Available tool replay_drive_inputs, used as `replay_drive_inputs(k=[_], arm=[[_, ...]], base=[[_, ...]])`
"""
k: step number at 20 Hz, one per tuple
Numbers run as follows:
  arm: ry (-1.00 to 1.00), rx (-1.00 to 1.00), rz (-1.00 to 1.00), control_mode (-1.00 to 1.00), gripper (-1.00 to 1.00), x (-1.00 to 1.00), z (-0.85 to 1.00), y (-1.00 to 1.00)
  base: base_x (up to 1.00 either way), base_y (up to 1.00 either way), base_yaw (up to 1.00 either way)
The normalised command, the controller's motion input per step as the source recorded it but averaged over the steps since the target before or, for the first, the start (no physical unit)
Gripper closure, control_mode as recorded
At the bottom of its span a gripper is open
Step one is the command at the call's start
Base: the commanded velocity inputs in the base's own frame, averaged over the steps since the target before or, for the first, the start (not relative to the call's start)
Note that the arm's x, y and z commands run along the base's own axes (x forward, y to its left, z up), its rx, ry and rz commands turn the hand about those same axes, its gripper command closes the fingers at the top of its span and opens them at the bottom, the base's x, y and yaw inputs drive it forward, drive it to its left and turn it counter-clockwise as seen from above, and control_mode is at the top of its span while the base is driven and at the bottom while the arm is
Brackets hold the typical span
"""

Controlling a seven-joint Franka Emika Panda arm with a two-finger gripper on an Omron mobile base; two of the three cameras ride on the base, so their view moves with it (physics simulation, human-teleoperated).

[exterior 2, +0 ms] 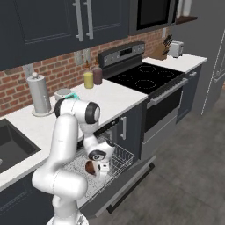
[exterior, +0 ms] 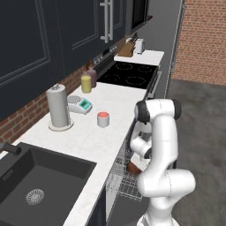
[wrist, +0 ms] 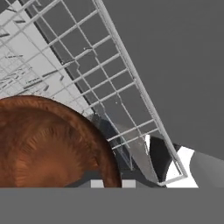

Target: Pick up the cup and bowl from the counter, place them in the dishwasher, and close the dishwasher door.

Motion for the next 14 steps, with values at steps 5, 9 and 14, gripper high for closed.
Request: replay_drive_inputs(k=[5, 9, 14], arm=[[0.06, 0.16, -0.04, -1.0, 1.0, 0.23, -0.55, 0.14], [0.05, 0.15, -0.05, -1.0, 1.0, 0.3, -0.58, 0.02], [0.05, 0.13, -0.06, -1.0, 1.0, 0.26, -0.61, 0.01]], base=[[0.0, 0.0, 0.0], [0.0, 0.0, 0.0], [0.0, 0.0, 0.0]])
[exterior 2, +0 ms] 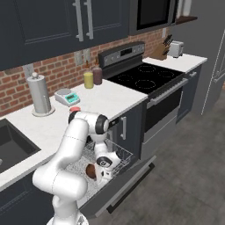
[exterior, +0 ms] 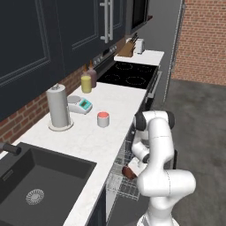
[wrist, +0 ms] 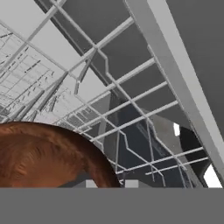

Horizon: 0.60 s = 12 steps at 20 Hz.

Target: Pick up the cup and bowl from the counter, place them in the dishwasher, and close the dishwasher door.

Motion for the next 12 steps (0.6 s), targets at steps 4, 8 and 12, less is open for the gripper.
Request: replay_drive_inputs(k=[4, 8, 12], arm=[[0.05, 0.08, -0.07, -1.0, 1.0, 0.09, -0.57, 0.11], [0.02, 0.01, -0.11, -1.0, -1.0, 0.0, -0.41, 0.2], [0.01, 0.0, -0.15, -1.0, -1.0, 0.0, -0.18, 0.08]], base=[[0.0, 0.0, 0.0], [0.0, 0.0, 0.0], [0.0, 0.0, 0.0]])
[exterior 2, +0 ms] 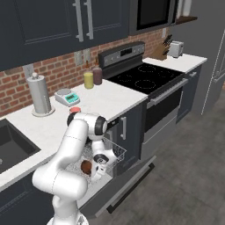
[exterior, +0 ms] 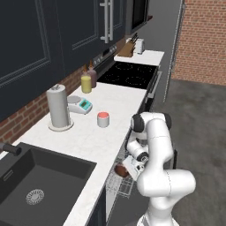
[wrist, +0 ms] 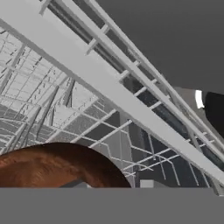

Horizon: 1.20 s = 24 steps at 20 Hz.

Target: Pick up the cup and bowl from the counter, place them in the dishwasher, and close the dishwasher door.

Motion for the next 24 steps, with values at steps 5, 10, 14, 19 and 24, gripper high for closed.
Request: replay_drive_inputs(k=[5, 10, 14, 19, 24], arm=[[0.01, 0.0, -0.19, -1.0, -1.0, -0.14, 0.0, -0.04], [0.0, 0.0, -0.24, -1.0, -1.0, -0.35, 0.0, -0.41], [0.04, 0.0, -0.28, -1.0, -1.0, -0.37, 0.0, -0.58], [0.06, 0.0, -0.28, -1.0, -1.0, -0.36, 0.01, -0.56], [0.01, 0.0, -0.19, -1.0, -1.0, -0.18, 0.65, -0.13]], base=[[0.0, 0.0, 0.0], [0.0, 0.0, 0.0], [0.0, 0.0, 0.0], [0.0, 0.0, 0.0], [0.0, 0.0, 0.0]])
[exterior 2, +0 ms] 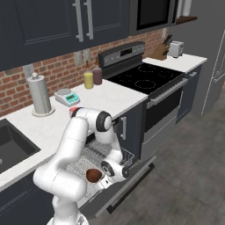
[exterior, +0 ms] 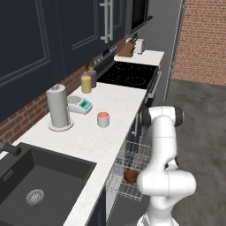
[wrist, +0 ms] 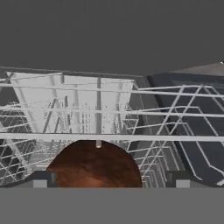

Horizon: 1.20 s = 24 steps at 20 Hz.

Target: Pick up the cup and bowl from the counter, place them in the dishwasher, and close the dishwasher door.

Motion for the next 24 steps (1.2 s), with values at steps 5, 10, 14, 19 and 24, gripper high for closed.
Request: replay_drive_inputs(k=[5, 10, 14, 19, 24], arm=[[0.0, 0.01, -0.07, -1.0, -1.0, -0.14, 1.0, 0.0], [0.0, 0.0, 0.0, -1.0, -1.0, -0.05, 1.0, 0.05], [0.0, 0.0, 0.0, -1.0, -1.0, -0.11, 1.0, 0.09], [0.0, -0.01, 0.06, -1.0, -1.0, -0.08, 1.0, 0.11], [-0.06, -0.08, 0.14, -1.0, -1.0, 0.0, 1.0, 0.08]], base=[[0.0, 0.0, 0.0], [0.0, 0.0, 0.0], [0.0, 0.0, 0.0], [0.0, 0.0, 0.0], [0.0, 0.0, 0.0]])
